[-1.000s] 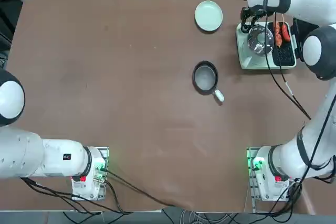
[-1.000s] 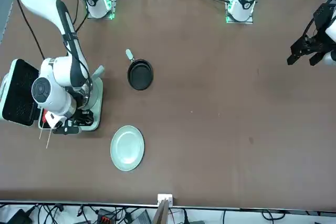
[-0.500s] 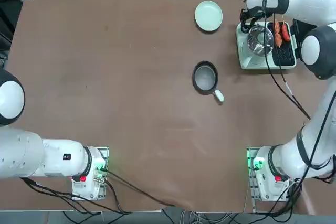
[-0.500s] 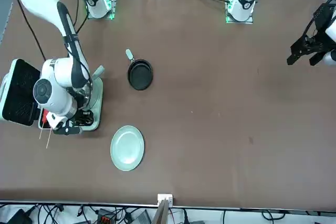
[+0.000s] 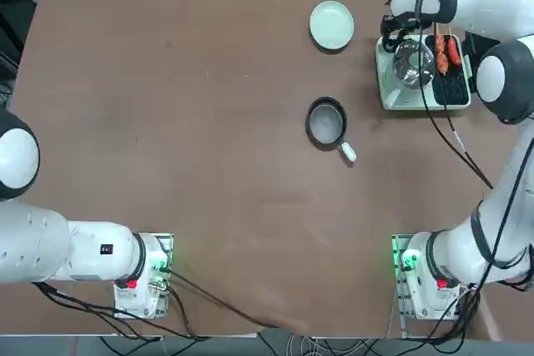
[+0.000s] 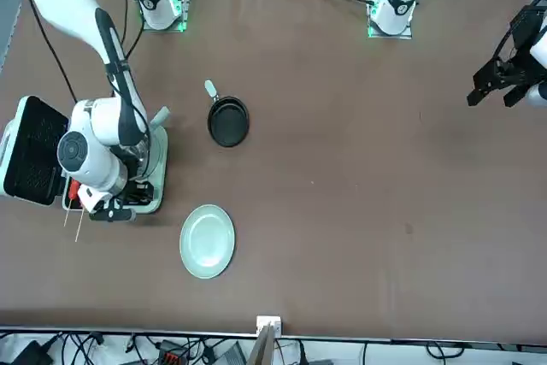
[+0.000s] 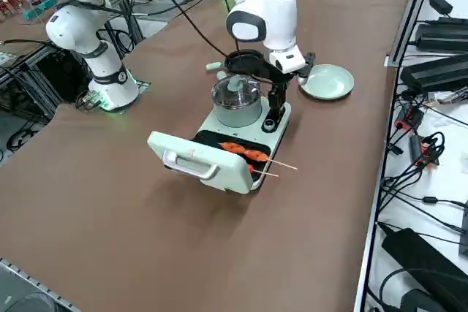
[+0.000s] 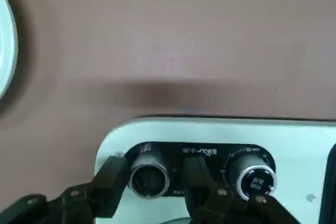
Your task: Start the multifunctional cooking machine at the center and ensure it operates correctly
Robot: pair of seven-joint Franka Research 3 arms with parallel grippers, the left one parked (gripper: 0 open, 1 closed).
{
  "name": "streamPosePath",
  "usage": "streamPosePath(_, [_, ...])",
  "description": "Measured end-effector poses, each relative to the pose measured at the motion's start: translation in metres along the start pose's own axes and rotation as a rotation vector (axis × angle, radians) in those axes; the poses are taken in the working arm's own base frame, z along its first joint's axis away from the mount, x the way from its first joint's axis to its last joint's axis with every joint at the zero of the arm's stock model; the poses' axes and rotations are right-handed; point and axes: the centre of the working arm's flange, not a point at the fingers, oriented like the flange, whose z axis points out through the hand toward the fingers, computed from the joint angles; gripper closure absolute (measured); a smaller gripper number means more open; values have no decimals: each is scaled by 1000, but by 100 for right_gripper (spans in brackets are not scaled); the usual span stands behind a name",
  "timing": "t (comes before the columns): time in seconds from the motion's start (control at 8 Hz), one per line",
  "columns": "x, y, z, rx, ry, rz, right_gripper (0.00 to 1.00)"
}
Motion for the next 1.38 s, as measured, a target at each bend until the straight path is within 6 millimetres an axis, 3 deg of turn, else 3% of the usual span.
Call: streamPosePath(1.38, [1, -1, 5, 10, -7, 12, 39])
